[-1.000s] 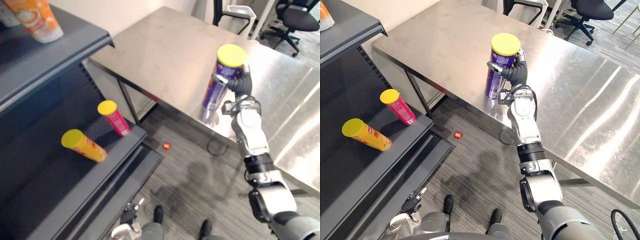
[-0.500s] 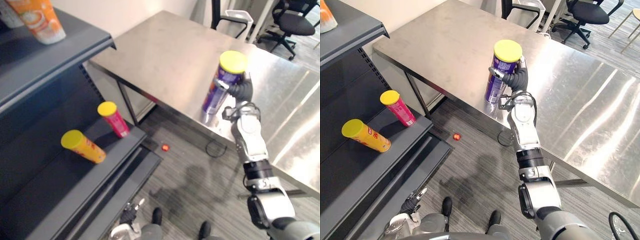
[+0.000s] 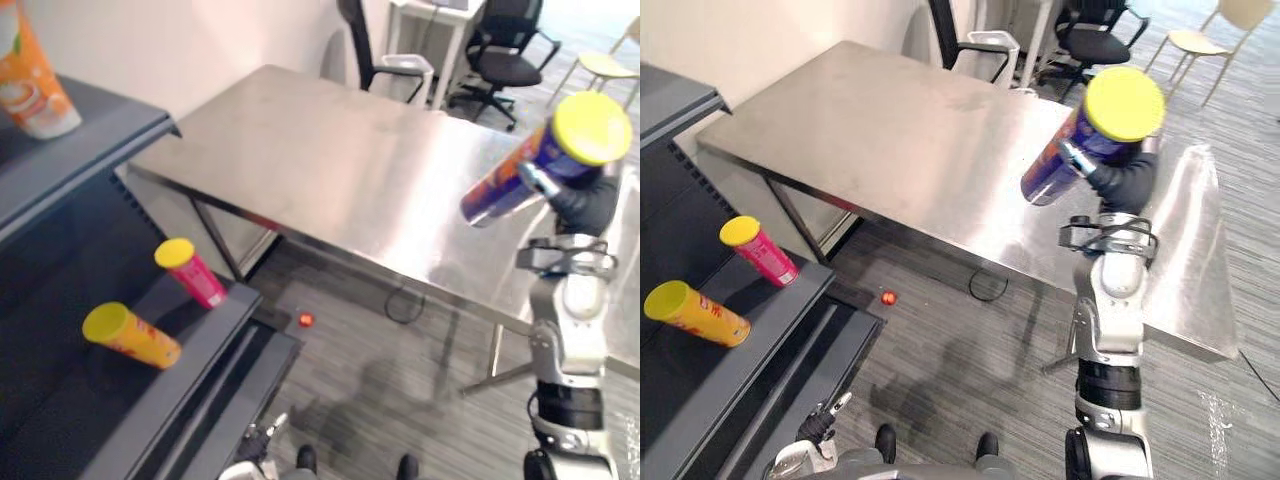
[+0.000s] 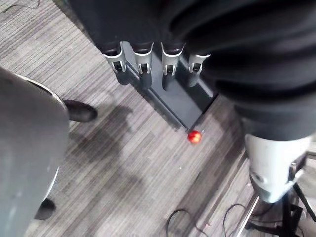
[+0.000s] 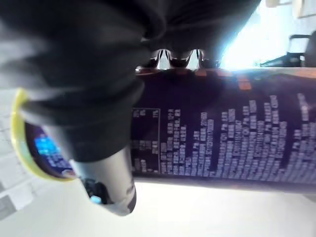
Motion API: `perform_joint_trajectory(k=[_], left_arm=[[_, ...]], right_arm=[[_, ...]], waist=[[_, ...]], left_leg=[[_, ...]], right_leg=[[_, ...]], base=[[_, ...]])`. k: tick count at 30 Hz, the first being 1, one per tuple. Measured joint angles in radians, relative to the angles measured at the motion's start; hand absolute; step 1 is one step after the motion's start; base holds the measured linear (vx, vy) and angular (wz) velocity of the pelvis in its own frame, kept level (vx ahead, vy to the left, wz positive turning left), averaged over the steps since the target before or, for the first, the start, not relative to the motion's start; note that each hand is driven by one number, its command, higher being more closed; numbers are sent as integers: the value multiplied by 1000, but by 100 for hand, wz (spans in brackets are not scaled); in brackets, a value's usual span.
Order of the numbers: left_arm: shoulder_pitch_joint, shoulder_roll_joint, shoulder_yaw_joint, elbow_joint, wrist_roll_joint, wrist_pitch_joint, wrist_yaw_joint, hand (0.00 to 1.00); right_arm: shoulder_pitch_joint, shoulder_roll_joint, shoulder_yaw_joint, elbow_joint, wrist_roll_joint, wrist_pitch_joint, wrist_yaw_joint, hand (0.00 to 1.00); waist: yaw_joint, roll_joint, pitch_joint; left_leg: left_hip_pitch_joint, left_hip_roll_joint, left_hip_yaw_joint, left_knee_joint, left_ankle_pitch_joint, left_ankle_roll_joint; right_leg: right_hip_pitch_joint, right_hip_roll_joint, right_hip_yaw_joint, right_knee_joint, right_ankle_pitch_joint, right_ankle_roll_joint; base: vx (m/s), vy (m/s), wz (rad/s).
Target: Put the gum and the chips on the shelf.
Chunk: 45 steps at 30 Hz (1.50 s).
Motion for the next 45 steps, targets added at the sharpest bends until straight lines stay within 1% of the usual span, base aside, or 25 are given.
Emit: perform_joint_trajectory(k=[1,2,5,9,11,14,20,21,25,27,28,31,32,33,34,35,37,38,39,40,41,42,43,44,45], left_arm=[[1,0,0,0,0,0,0,0],[5,0,0,3,0,0,-2,0],[6,0,8,22,0,0,-3,0],[13,-2,9,24,0,1,-16,0],[17,-1,10,24,0,3,-31,0],[19,-5,17,24,0,11,-32,0],[34,-19,19,24,0,12,-33,0],[37,-21,19,24,0,14,-33,0],[43,-26,33,14,-1,19,-37,0],[43,-32,51,14,-3,20,-40,0],[42,-32,54,14,-6,21,-42,0],[35,-32,57,-5,-18,28,-42,0],[35,-33,56,-7,-20,29,-42,0],[34,-32,56,-17,-28,31,-42,0],[33,-32,56,-25,-34,31,-42,0],[32,-35,55,-40,-53,31,-44,0],[32,-38,55,-56,-59,30,-49,0],[32,-39,55,-62,-59,30,-49,0],[33,-42,59,-67,-64,30,-49,0],[33,-43,62,-72,-68,30,-49,0],[36,-48,67,-78,-74,31,-49,0],[40,-61,69,-77,-82,33,-49,0],[36,-58,91,-64,-100,32,-50,0],[35,-60,103,-62,-102,32,-51,0],[46,-58,116,-46,-100,32,-51,0]], right_arm=[[1,-3,-7,-6,4,-6,0,100],[4,-12,-27,-25,13,-21,0,100],[59,-39,-62,-77,46,-39,6,100],[133,-51,-82,-108,76,-39,44,100],[164,-51,-82,-111,77,-38,64,100],[206,-51,-85,-114,79,-38,84,100],[273,-48,-115,-116,83,-34,85,100],[274,-48,-116,-116,84,-34,85,100],[289,-44,-115,-119,85,-32,84,100],[298,-22,-110,-128,85,-30,84,100],[303,-3,-100,-143,85,-30,84,100],[305,20,-26,-151,85,-28,85,100],[305,21,-22,-151,85,-28,85,100],[302,46,46,-149,87,-25,88,100],[301,60,69,-147,88,-24,91,100],[296,87,109,-143,110,-22,100,100],[277,100,132,-126,117,-22,106,100],[245,102,137,-96,124,-22,105,100],[210,102,136,-71,123,-22,101,100],[196,101,133,-64,123,-21,97,100],[173,95,128,-60,122,-21,90,100],[151,80,110,-59,121,-22,82,100],[147,82,78,-54,111,-22,76,100],[145,82,67,-45,108,-22,74,100],[141,82,41,-19,103,-11,61,100]], waist=[[-2,0,-1],[-15,0,-1],[-25,3,-13],[-33,9,-21],[-49,10,-22],[-52,15,-25],[-59,36,-45],[-66,39,-47],[-74,40,-46],[-74,42,-43],[-76,44,-35],[-73,46,-8],[-72,46,-6],[-70,48,17],[-69,49,23],[-58,58,44],[-49,65,57],[-45,79,64],[-30,88,70],[-19,92,72],[-7,109,80],[-7,147,85],[-5,143,94],[-8,139,98],[0,136,99]], left_leg=[[3,1,4,0,-1,-1],[15,3,19,0,-5,-4],[26,7,39,0,-11,-7],[35,12,56,0,-16,-9],[37,14,59,0,-16,-10],[48,16,77,0,-21,-12],[67,18,106,1,-34,-16],[70,19,109,2,-35,-16],[64,18,108,26,-47,-14],[48,30,102,87,-79,-14],[21,36,84,159,-112,-14],[-18,44,39,255,-148,-14],[-20,45,36,260,-150,-15],[-50,55,3,301,-159,-20],[-64,60,-10,312,-160,-22],[-103,66,-59,336,-156,-28],[-143,63,-120,336,-128,-37],[-178,60,-169,320,-95,-46],[-197,59,-205,274,-45,-61],[-197,60,-223,235,-9,-71],[-200,58,-228,159,58,-81],[-190,92,-188,55,55,-55],[-220,120,-27,69,-10,40],[-242,129,42,120,-5,53],[-246,141,174,265,9,70]], right_leg=[[0,1,6,0,0,0],[2,3,19,2,0,0],[0,8,40,2,1,0],[-1,15,58,2,1,-2],[-1,17,62,2,2,-2],[-1,19,78,3,2,-3],[-1,24,110,6,2,-3],[-1,25,114,7,2,-3],[1,25,114,17,0,-5],[-3,24,111,65,-26,-11],[-27,20,104,143,-67,-13],[-52,11,71,254,-126,-20],[-52,11,69,257,-127,-21],[-51,14,37,275,-139,-31],[-52,16,22,279,-142,-35],[-53,21,-22,291,-148,-46],[-60,20,-82,305,-151,-52],[-76,17,-136,324,-160,-66],[-97,17,-184,353,-172,-86],[-104,17,-210,359,-177,-95],[-101,21,-258,354,-184,-104],[-89,31,-348,332,-192,-120],[-71,1,-439,299,-188,-134],[-68,-20,-481,304,-192,-142],[-47,-61,-553,307,-198,-150]], base=[[1,-9,-30],[-11,-7,-26],[-7,-10,-24],[2,-15,-14],[-15,-19,-4],[-20,-7,-16],[-12,-4,-16],[-17,-13,-12],[-4,-4,-1],[-14,-12,8],[-27,-32,23],[-63,-42,38],[-109,-54,43],[-120,-68,44],[-144,-102,80],[-113,-109,87],[-100,-119,104],[-110,-138,129],[-115,-146,126],[-126,-150,117],[-167,-160,141],[-229,-166,206],[-211,-133,208],[-208,-185,212],[-143,-176,152]])
